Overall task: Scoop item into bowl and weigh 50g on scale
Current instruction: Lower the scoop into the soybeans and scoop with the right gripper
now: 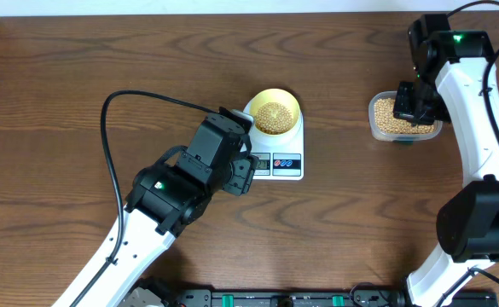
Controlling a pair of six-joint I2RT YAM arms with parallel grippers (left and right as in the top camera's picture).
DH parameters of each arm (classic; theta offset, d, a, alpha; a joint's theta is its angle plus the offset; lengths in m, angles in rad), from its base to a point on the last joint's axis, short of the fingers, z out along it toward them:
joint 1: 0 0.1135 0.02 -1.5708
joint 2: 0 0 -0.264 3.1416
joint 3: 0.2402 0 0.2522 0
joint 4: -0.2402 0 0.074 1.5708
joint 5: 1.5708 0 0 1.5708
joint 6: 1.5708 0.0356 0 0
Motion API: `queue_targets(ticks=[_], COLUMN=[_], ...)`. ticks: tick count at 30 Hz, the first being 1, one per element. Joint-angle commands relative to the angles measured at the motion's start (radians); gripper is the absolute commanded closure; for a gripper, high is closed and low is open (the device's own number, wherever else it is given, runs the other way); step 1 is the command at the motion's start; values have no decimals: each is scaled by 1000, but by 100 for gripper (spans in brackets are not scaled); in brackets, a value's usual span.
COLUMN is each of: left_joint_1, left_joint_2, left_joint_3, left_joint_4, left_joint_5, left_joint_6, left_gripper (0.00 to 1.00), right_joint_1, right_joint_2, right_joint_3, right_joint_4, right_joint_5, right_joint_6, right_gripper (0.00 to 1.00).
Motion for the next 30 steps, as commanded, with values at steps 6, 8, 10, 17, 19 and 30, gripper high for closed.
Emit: queue_targets(ticks=[6, 8, 10, 17, 19, 30], left_joint_1=[4, 4, 4, 4, 4, 4], left_joint_2=[-8, -8, -8, -8, -8, -8], left_joint_3=[26, 26, 26, 26, 26, 26], left_joint_4=[-2, -2, -2, -2, -2, -2], left_joint_5=[-9, -9, -9, -9, -9, -9], left_joint_6=[-5, -5, -6, -5, -5, -5], left_gripper=[31, 31, 31, 31, 31, 31], right_joint_1=[-27, -35, -44, -64, -64, -63], right_joint_2=[9, 10, 10, 11, 11, 20], right_joint_3=[-84, -99, -106, -123, -124, -156], right_joint_4=[49, 62, 73, 105, 107, 145], right_joint_5=[-3, -2, -2, -3, -3, -30], right_joint_6=[7, 5, 1, -10, -16, -25], right_gripper=[99, 99, 99, 99, 99, 99])
